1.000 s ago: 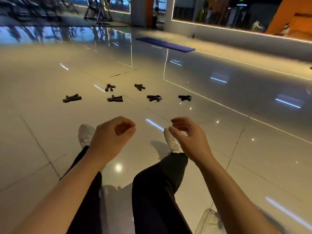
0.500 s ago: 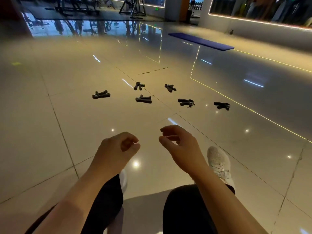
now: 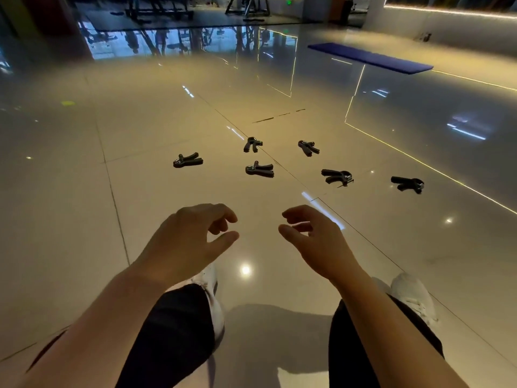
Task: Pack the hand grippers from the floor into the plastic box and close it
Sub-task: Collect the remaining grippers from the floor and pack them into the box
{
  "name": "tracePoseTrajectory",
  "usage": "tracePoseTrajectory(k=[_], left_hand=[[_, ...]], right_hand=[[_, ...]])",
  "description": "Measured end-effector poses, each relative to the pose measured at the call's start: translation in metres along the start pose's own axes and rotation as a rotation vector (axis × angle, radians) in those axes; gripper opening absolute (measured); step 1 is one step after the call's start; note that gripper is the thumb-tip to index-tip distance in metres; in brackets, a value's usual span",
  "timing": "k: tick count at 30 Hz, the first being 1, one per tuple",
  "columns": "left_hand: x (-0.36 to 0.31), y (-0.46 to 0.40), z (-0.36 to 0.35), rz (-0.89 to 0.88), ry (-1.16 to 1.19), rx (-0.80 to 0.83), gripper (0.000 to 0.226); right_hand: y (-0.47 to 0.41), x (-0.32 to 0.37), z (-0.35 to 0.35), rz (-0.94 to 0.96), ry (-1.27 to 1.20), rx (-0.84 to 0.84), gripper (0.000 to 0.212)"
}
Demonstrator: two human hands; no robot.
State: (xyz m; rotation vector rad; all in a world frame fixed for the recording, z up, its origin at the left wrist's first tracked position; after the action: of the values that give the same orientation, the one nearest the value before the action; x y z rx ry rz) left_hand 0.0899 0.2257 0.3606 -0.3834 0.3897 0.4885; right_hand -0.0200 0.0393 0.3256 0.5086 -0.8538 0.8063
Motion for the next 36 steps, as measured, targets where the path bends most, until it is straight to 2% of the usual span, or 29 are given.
tracePoseTrajectory(k=[8, 15, 25, 30, 33, 36], left_hand=[[-0.02, -0.115, -0.016, -0.151, -0.05, 0.063, 0.024], [-0.036, -0.209, -0.06, -0.249, -0.032, 0.126, 0.027], [-0.038, -0.333, -0.165, -0.307, -0.061, 0.355, 0.028], [-0.043, -0.385, -0.188, -0.31, -0.061, 0.314, 0.023], [-0.08, -0.425, -0.193, -0.435, -0.201, 0.338, 0.022], [-0.133, -0.468, -0.185, -0.576, -0.169, 0.254, 0.023]], right_hand=[[-0.064, -0.019, 0.055, -0.015, 0.193, -0.128, 0.028], [-0.121, -0.038, 0.112, -0.018, 0.325, -0.155, 0.033], [-0.192, -0.103, 0.228, -0.243, 0.403, -0.143, 0.034], [-0.22, -0.145, 0.299, -0.398, 0.47, -0.069, 0.034], [-0.231, -0.157, 0.338, -0.437, 0.462, -0.064, 0.035], [-0.238, -0.167, 0.366, -0.466, 0.445, -0.074, 0.037]])
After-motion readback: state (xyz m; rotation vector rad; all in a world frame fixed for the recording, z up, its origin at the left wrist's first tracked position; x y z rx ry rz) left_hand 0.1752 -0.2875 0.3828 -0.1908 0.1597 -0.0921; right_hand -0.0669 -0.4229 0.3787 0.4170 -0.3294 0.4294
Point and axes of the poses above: each hand's wrist, its own y-axis away from the middle knuckle, its own z-axis out of the back of the hand, x = y × z, the point moved 1 cm from there along -y, towards the middle knuckle, and after that the axes turned 9 degrees about -z, right-handed, at the moved point
